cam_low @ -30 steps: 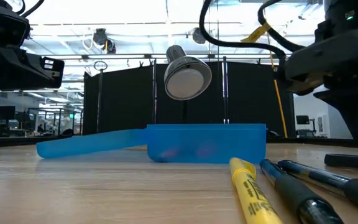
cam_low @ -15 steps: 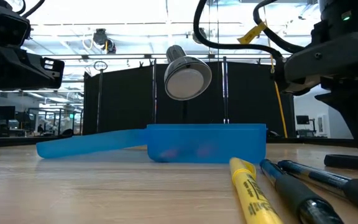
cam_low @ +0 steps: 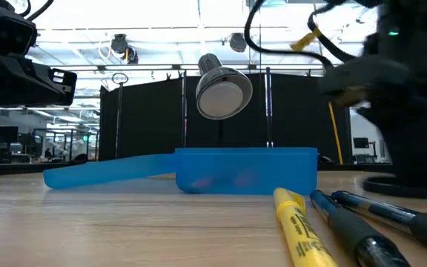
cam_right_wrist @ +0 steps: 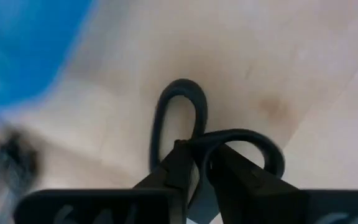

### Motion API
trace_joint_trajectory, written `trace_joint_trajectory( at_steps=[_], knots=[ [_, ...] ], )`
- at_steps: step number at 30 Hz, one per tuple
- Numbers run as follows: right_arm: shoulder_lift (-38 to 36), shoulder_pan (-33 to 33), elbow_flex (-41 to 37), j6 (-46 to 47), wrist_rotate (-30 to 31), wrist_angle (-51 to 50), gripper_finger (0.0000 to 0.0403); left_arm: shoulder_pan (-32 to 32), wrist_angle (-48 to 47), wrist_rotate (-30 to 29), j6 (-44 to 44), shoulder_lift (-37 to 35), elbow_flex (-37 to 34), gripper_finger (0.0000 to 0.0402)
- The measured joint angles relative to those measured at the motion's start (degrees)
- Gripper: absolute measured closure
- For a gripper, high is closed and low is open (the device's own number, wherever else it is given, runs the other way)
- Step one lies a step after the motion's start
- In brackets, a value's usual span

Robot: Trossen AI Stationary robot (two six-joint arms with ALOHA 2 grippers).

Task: Pick & place school supplies into a supply box
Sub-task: Put the black scissors into the blue supply box

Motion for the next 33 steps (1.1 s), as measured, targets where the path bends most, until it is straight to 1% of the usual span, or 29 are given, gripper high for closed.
trace_joint_trajectory(
  at_steps=[2, 3, 11, 13, 18, 24, 27, 28, 30, 33],
  knots=[
    [-1.9, -0.1, 0.0, 0.4, 2.7, 0.0, 0.0376, 0.0, 0.0, 0.0, 0.0, 0.0, 0.0, 0.0366],
    [-2.8, 0.0, 0.0, 0.4, 3.8, 0.1, 0.0378, 0.0, 0.0, 0.0, 0.0, 0.0, 0.0, 0.0366],
    [-9.3, 0.2, 0.1, 1.6, 9.6, 1.8, 0.0382, 0.0, -0.1, 0.0, -1.1, 0.0, 0.0, 0.0366],
    [-10.8, 0.3, 0.1, 1.6, 10.3, 3.0, 0.0382, 0.0, -0.1, 0.0, -1.2, 0.0, 0.0, 0.0366],
    [-13.9, 1.1, 0.2, 1.9, 14.9, 6.4, 0.0382, 0.0, -0.2, 0.0, -1.3, 0.0, 0.0, 0.0366],
    [-15.1, 2.4, 0.2, 1.7, 23.1, 13.9, 0.0382, 0.0, -0.4, 0.0, -1.5, 0.0, 0.0, 0.0366],
    [-15.1, 2.0, 0.3, 1.9, 27.9, 17.1, 0.0382, 0.0, -0.4, 0.0, -1.5, 0.0, 0.0, 0.0366],
    [-15.1, 1.4, 0.3, 1.8, 28.6, 17.8, 0.0382, 0.0, -0.4, 0.0, -1.5, 0.0, 0.0, 0.0366],
    [-15.1, -0.3, 0.3, 1.2, 28.2, 19.0, 0.0382, 0.0, -0.4, 0.0, -1.5, 0.0, 0.0, 0.0366],
    [-15.1, -4.5, 0.3, -2.6, 22.8, 20.5, 0.0382, 0.0, -0.1, 0.0, -1.5, 0.0, 0.0, 0.0366]
  ],
)
